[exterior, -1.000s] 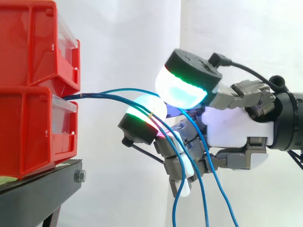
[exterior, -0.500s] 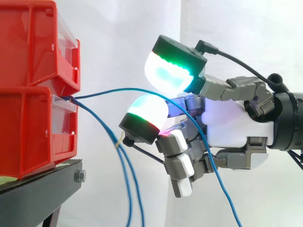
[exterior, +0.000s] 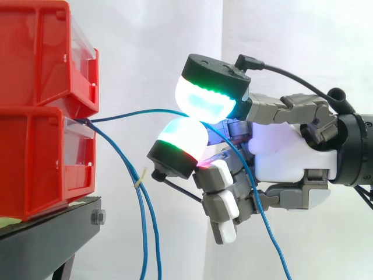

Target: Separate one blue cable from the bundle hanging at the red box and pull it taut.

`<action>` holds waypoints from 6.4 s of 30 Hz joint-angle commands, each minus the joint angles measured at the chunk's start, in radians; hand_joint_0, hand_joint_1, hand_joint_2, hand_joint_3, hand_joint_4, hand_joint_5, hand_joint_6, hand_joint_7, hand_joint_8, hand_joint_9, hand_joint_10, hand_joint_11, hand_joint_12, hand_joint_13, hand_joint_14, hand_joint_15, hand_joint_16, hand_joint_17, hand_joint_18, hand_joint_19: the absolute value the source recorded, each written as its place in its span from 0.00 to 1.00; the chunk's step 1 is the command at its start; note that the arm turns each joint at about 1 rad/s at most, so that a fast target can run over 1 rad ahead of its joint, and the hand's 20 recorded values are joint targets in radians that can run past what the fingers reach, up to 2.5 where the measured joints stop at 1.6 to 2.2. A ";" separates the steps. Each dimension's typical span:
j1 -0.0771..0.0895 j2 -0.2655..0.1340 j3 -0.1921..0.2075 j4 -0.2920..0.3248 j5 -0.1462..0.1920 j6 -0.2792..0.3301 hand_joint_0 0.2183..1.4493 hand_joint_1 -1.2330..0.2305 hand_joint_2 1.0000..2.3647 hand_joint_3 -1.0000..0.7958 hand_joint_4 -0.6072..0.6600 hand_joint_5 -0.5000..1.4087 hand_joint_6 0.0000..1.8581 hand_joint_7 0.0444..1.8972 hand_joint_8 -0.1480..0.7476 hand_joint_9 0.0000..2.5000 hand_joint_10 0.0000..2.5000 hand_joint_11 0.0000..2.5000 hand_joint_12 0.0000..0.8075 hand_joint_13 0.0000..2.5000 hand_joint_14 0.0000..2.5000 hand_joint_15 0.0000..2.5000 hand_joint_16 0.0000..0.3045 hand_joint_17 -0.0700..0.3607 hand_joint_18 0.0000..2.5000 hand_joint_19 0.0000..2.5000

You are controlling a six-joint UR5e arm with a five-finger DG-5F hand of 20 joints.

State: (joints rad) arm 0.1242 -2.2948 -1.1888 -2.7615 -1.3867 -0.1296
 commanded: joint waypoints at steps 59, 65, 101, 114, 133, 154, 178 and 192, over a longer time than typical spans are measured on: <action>0.003 0.000 0.000 -0.066 0.025 0.085 0.38 0.35 0.01 0.40 0.54 0.16 0.47 0.57 0.53 0.43 0.63 0.65 0.50 0.40 0.80 0.65 0.16 0.42 0.48 0.45; 0.005 0.000 -0.002 -0.073 0.028 0.091 0.40 0.31 0.01 0.39 0.51 0.16 0.47 0.60 0.53 0.42 0.65 0.64 0.50 0.39 0.81 0.65 0.16 0.42 0.48 0.44; 0.009 0.000 -0.002 -0.073 0.046 0.073 0.25 0.43 0.00 0.28 0.61 0.16 0.46 0.58 0.55 0.41 0.66 0.62 0.53 0.40 0.79 0.59 0.18 0.45 0.47 0.43; 0.006 0.000 -0.002 -0.073 0.104 0.074 0.30 0.58 0.00 0.28 0.60 0.16 0.44 0.56 0.51 0.41 0.59 0.65 0.50 0.39 0.77 0.59 0.17 0.43 0.44 0.45; 0.005 0.000 0.000 -0.070 0.107 0.067 0.32 0.40 0.01 0.44 0.60 0.16 0.44 0.57 0.52 0.41 0.60 0.65 0.49 0.40 0.75 0.60 0.17 0.43 0.45 0.45; 0.008 0.000 0.000 -0.069 0.103 0.068 0.38 0.28 0.01 0.34 0.59 0.15 0.46 0.57 0.51 0.39 0.60 0.66 0.50 0.39 0.70 0.63 0.17 0.43 0.44 0.46; 0.006 0.000 0.000 -0.069 0.114 0.068 0.33 0.56 0.01 0.33 0.60 0.17 0.44 0.53 0.51 0.41 0.52 0.66 0.50 0.39 0.73 0.60 0.17 0.43 0.45 0.47; -0.017 0.000 0.000 -0.069 0.121 0.068 0.32 0.37 0.02 0.47 0.61 0.17 0.41 0.58 0.51 0.40 0.52 0.66 0.50 0.40 0.72 0.60 0.17 0.43 0.45 0.46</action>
State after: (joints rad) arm 0.1115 -2.2948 -1.1888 -2.8302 -1.2686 -0.0614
